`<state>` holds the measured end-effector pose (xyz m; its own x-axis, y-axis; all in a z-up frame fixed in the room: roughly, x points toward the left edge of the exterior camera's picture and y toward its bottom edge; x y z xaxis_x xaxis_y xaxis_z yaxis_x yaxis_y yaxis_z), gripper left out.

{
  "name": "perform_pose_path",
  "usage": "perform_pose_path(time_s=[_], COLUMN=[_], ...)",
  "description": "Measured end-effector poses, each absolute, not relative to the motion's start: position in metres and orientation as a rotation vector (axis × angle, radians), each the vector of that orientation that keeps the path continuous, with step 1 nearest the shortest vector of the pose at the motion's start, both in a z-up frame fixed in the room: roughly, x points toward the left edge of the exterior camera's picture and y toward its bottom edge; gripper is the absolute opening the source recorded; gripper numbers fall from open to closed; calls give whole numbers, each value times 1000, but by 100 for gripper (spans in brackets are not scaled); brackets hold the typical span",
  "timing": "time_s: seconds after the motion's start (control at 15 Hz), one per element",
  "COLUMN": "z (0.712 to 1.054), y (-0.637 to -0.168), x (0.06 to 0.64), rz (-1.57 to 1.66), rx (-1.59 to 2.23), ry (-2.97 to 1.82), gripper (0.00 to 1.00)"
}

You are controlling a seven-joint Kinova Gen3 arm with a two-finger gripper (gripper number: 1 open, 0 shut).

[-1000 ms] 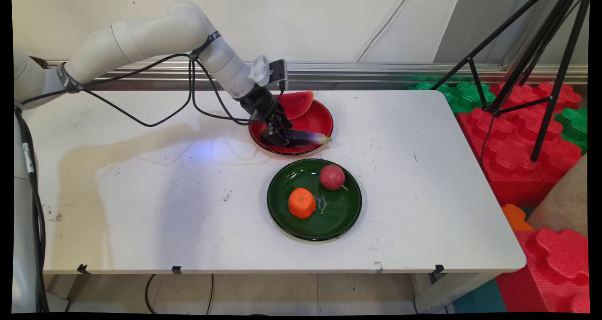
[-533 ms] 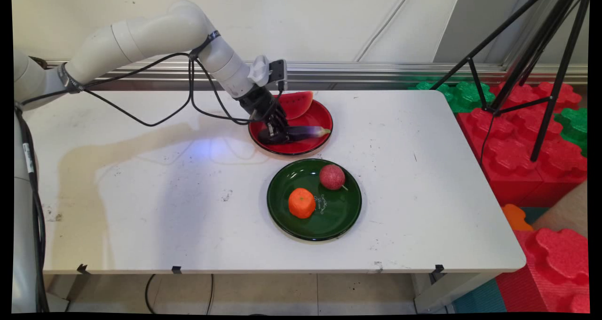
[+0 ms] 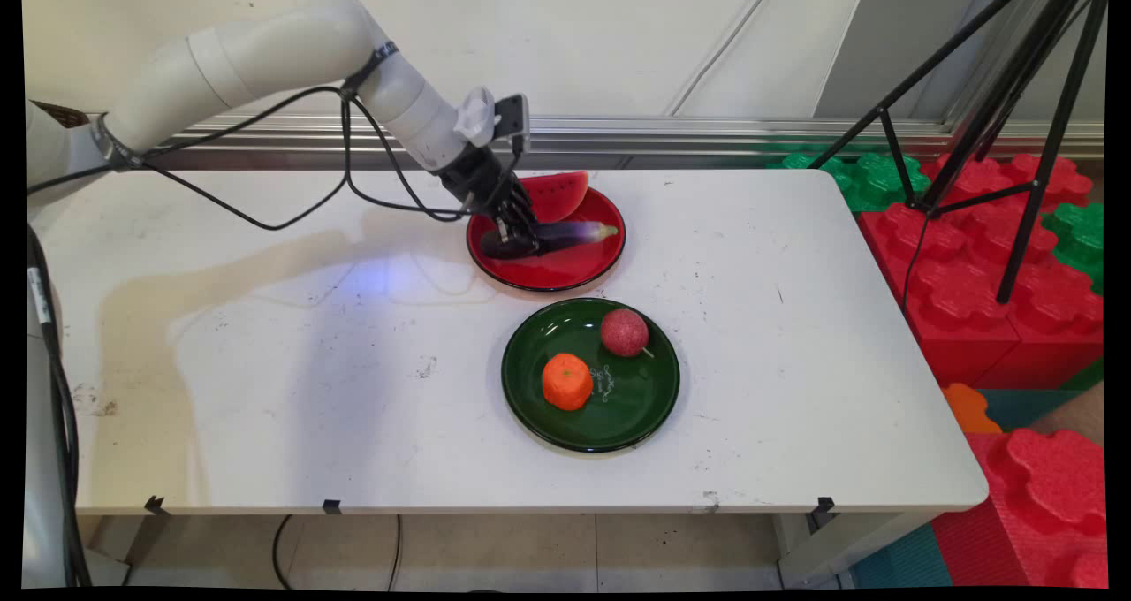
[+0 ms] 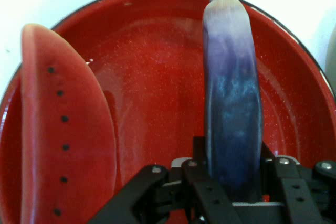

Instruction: Place the picked object on the table

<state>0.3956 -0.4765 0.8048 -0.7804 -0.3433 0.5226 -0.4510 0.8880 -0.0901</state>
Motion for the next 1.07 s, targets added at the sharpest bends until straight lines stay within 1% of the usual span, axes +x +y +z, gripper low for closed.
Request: perform_pose_path(time_s=[0.33,0.8,1.07], z=[838,892,909], y=[-463,-425,-404], x=[413,452,473], rz=[308,303,298], rx=[608,654,647], ry=[-2508,-2479,-2505], gripper=[0,0,0])
